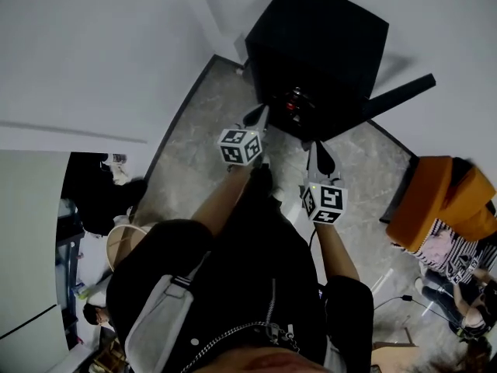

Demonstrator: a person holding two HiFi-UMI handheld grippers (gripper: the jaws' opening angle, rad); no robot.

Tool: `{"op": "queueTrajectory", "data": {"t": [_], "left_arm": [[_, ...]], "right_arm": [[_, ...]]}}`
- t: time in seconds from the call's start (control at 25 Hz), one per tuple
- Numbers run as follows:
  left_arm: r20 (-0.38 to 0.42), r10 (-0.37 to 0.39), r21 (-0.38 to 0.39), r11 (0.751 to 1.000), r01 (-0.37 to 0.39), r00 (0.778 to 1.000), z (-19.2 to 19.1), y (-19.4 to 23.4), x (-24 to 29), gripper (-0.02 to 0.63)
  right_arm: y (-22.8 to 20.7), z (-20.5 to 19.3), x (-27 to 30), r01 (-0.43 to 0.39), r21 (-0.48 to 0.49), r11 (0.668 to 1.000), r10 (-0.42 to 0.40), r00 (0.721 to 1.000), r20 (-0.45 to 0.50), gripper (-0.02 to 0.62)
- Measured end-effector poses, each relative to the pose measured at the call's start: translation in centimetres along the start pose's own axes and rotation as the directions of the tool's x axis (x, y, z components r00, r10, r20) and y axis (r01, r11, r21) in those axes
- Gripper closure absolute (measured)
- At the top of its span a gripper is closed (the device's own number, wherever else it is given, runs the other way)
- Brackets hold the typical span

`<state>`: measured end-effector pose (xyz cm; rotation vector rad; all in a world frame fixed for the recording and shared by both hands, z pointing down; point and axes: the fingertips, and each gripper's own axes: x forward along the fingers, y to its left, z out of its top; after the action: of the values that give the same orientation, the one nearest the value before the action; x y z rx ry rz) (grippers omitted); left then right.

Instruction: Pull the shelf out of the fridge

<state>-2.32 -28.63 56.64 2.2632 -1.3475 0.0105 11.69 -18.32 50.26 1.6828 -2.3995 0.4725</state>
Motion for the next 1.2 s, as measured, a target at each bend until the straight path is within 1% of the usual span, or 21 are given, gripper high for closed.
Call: {"op": "queueTrajectory", "data": {"t": [0.04,0.12,0.16,0.2,0.28,0.32,0.4,0.52,0.6,0.64,0.68,0.72,0.8,0.88,0.96,1.04,1.12,1.2], "left_arm": [[0.007,-0.003,-0.017,1.000,0.004,1.000,0.0,0.6,0.8,0.597],[0.023,-0.011,-0.074,0.997,0.013,1.000,-0.1,1.7,2.5,0.597],[0.035,-0.002,-0.099,0.995,0.006,0.999,0.0,2.3,3.3,0.597],[0.051,0.019,-0.107,0.994,-0.013,0.999,0.1,3.1,4.0,0.597],[0.082,0.062,-0.091,0.994,-0.055,0.995,0.4,4.4,5.4,0.597],[0.095,0.073,-0.094,0.993,-0.064,0.993,0.5,4.9,6.1,0.597],[0.114,0.087,-0.134,0.988,-0.071,0.990,0.5,5.7,7.6,0.594],[0.115,0.131,-0.224,0.969,-0.102,0.985,0.2,7.2,9.8,0.543],[0.111,0.155,-0.306,0.945,-0.114,0.982,-0.3,8.1,11.2,0.518],[0.114,0.155,-0.362,0.926,-0.104,0.981,-0.5,8.5,11.9,0.508],[0.122,0.152,-0.429,0.899,-0.086,0.981,-0.8,8.8,12.6,0.498],[0.134,0.148,-0.499,0.864,-0.063,0.980,-1.1,9.2,13.2,0.479],[0.169,0.138,-0.624,0.781,-0.002,0.976,-1.3,9.8,14.3,0.468],[0.215,0.121,-0.706,0.704,0.069,0.969,-1.2,9.9,15.3,0.457],[0.268,0.100,-0.756,0.638,0.145,0.958,-0.8,10.0,16.4,0.445],[0.319,0.077,-0.783,0.583,0.217,0.945,-0.4,10.1,17.5,0.440],[0.348,0.067,-0.800,0.542,0.259,0.935,-0.2,10.1,18.6,0.434],[0.362,0.065,-0.811,0.515,0.280,0.930,-0.1,10.3,19.7,0.431]], "right_arm": [[-0.1,0.1,0.4,0.007,-0.004,1.000,-0.007,1.000,-0.003,0.594],[-0.2,0.3,1.1,0.021,-0.010,1.000,-0.021,1.000,-0.012,0.594],[-0.2,0.4,1.4,0.026,-0.012,1.000,-0.026,1.000,-0.017,0.594],[-0.1,0.4,1.8,0.029,-0.013,0.999,-0.030,0.999,-0.022,0.594],[0.0,0.2,2.4,0.035,-0.017,0.999,-0.036,0.999,-0.034,0.594],[-0.1,0.1,2.6,0.039,-0.020,0.999,-0.039,0.998,-0.043,0.594],[-0.3,-0.3,3.0,0.048,-0.024,0.999,-0.049,0.997,-0.062,0.594],[-0.6,-0.8,3.4,0.065,-0.030,0.997,-0.067,0.995,-0.077,0.594],[-0.9,-1.0,3.7,0.076,-0.032,0.997,-0.078,0.993,-0.087,0.594],[-1.0,-1.1,3.8,0.079,-0.033,0.996,-0.082,0.992,-0.093,0.594],[-1.0,-1.2,3.9,0.083,-0.034,0.996,-0.086,0.991,-0.098,0.594],[-1.2,-1.2,4.1,0.088,-0.035,0.996,-0.091,0.991,-0.102,0.594],[-1.5,-1.2,4.3,0.100,-0.036,0.994,-0.103,0.989,-0.107,0.594],[-1.9,-1.2,4.4,0.113,-0.035,0.993,-0.117,0.987,-0.111,0.594],[-2.3,-1.2,4.4,0.127,-0.032,0.991,-0.130,0.985,-0.114,0.594],[-2.6,-1.4,4.4,0.139,-0.032,0.990,-0.142,0.983,-0.120,0.594],[-3.0,-1.6,4.3,0.151,-0.034,0.988,-0.154,0.980,-0.128,0.594],[-3.3,-1.8,4.1,0.161,-0.034,0.986,-0.164,0.977,-0.136,0.594]]}}
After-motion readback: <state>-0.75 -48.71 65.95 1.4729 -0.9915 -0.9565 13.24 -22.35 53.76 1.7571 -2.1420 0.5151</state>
